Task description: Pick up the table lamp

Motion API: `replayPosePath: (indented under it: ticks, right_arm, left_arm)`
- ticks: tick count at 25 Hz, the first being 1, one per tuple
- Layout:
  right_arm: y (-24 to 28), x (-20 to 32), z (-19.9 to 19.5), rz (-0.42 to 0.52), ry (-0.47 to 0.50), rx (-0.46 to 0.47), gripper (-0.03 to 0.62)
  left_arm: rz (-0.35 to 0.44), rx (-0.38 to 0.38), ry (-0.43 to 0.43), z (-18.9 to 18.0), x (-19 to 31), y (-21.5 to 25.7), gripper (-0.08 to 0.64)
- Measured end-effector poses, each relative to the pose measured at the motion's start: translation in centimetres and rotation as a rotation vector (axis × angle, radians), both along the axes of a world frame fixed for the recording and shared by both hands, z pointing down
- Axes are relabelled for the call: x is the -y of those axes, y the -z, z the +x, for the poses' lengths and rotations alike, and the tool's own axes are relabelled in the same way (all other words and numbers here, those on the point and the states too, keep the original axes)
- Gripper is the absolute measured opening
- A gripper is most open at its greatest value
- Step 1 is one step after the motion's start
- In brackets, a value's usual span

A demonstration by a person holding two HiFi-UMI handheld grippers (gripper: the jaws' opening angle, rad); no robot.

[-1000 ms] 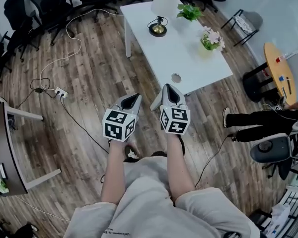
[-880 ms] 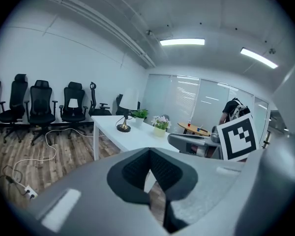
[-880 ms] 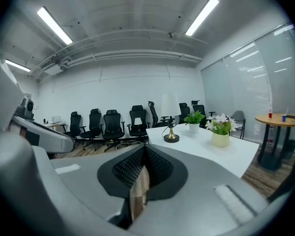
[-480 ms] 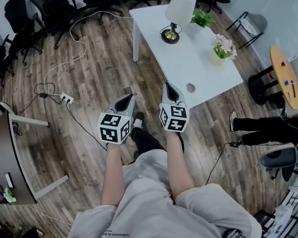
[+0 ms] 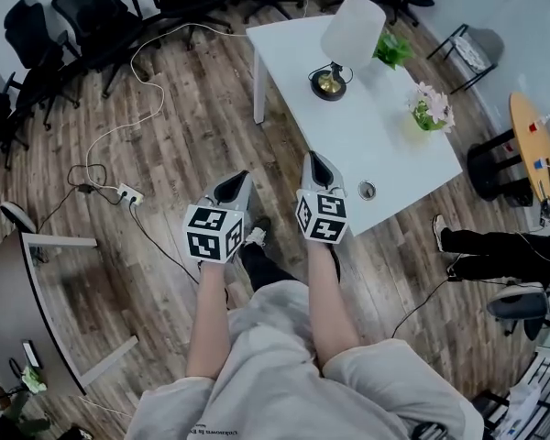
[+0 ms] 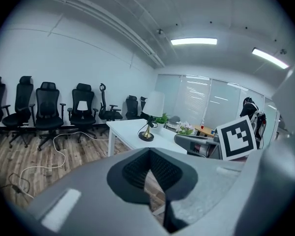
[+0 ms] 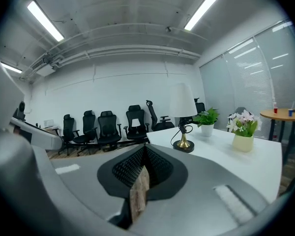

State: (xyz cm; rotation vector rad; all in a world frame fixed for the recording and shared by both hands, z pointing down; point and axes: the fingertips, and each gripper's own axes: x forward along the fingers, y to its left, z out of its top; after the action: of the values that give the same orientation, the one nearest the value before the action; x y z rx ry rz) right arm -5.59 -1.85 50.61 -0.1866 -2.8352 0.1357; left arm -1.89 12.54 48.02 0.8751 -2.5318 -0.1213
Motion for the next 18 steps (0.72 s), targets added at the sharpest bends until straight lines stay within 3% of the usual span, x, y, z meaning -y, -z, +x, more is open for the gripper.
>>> replayPosePath:
  ticks: [11,18]
  right_arm:
    - [2.6,6.1,-13.9,-0.062,-0.219,0.050,0.025]
    - [1.9,9.8,-18.5,-0.076,-0.323,0.050,0.025]
  left_arm:
    - [-0.036,0.054,-0.162,-14.6,4.2,3.4,0.002]
    - [-0.058,0.064,-0.281,-21.1,8.4,3.6,0.002]
